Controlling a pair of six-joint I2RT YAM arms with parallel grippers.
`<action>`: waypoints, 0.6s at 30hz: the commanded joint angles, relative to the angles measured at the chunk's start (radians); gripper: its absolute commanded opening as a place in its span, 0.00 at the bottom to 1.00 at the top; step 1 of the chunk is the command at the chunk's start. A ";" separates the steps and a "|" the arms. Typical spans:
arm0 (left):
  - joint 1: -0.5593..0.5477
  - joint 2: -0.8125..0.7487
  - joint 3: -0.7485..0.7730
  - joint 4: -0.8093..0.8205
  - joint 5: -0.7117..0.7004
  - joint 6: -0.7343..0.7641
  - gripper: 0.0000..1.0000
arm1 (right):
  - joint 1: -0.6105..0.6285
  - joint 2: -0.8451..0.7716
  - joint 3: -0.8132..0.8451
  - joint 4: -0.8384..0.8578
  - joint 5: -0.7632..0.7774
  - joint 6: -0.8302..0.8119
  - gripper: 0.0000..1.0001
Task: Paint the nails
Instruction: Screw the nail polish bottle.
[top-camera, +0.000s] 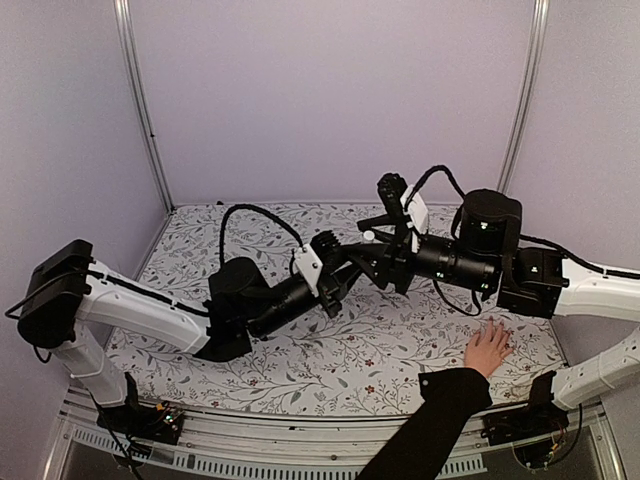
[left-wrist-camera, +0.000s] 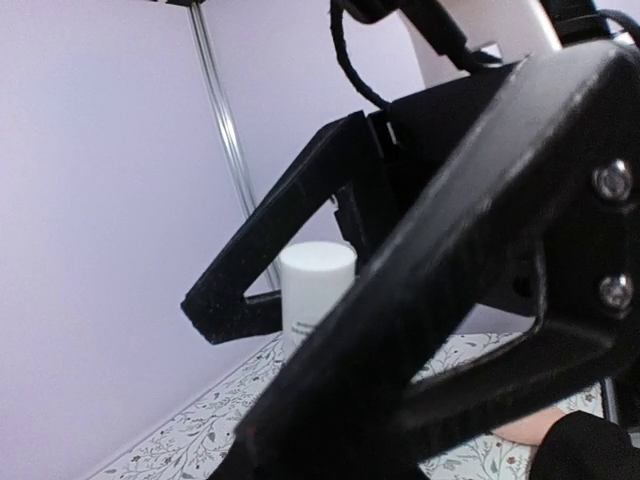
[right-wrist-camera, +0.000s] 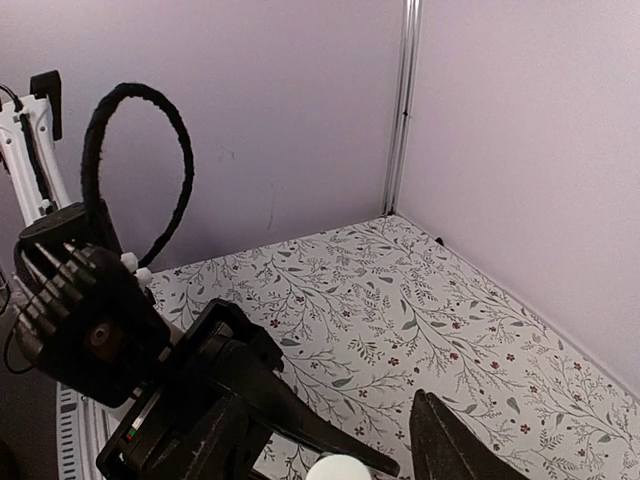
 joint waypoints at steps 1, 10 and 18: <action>0.020 -0.083 -0.036 -0.095 0.183 -0.069 0.00 | 0.002 -0.077 0.005 -0.068 -0.123 -0.037 0.63; 0.133 -0.172 -0.071 -0.198 0.812 -0.277 0.00 | 0.002 -0.137 0.048 -0.283 -0.443 -0.147 0.67; 0.153 -0.111 -0.006 -0.160 1.143 -0.400 0.00 | 0.002 -0.102 0.146 -0.442 -0.651 -0.215 0.60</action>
